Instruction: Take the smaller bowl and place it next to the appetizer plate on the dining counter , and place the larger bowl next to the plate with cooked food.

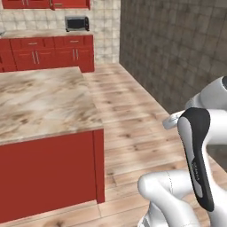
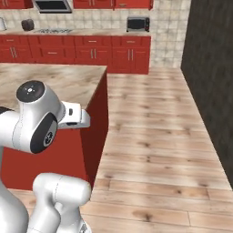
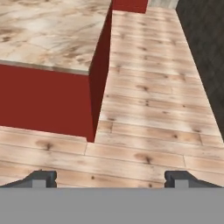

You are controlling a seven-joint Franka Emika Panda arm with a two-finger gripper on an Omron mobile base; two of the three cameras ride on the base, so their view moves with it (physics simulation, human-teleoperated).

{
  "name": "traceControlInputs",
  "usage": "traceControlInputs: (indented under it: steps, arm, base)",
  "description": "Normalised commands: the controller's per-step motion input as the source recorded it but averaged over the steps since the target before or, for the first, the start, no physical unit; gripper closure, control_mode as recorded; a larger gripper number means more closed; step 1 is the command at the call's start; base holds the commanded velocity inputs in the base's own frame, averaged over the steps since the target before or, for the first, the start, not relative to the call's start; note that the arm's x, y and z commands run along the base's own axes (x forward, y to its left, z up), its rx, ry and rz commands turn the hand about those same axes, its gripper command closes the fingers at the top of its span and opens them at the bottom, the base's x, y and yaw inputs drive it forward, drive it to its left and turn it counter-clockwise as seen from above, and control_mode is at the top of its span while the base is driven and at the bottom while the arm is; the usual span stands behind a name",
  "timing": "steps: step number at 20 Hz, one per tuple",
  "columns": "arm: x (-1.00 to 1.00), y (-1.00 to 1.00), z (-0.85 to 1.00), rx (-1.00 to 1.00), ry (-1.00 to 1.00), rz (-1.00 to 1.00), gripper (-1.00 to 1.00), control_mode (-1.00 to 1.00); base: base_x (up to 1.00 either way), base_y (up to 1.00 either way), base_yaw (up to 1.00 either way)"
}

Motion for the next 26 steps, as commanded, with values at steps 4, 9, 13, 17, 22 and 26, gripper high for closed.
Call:
traceControlInputs:
  steps: [4, 9, 13, 17, 22, 26]
  arm:
    - [0.00, 0.00, 0.00, 0.00, 0.00, 0.00, -1.00, 1.00]
    - [0.00, 0.00, 0.00, 0.00, 0.00, 0.00, -1.00, 1.00]
    - [0.00, 0.00, 0.00, 0.00, 0.00, 0.00, -1.00, 1.00]
    - [0.00, 0.00, 0.00, 0.00, 0.00, 0.00, -1.00, 1.00]
    - [0.00, 0.00, 0.00, 0.00, 0.00, 0.00, -1.00, 1.00]
    - [0.00, 0.00, 0.00, 0.00, 0.00, 0.00, -1.00, 1.00]
  base:
    - [0.09, -1.00, 0.06]
    - [0.67, -0.97, 0.07]
    - [1.00, -0.46, 0.05]
    - [1.00, -0.16, 0.10]
    - [1.00, 0.00, 0.13]
    - [1.00, 0.00, 0.04]
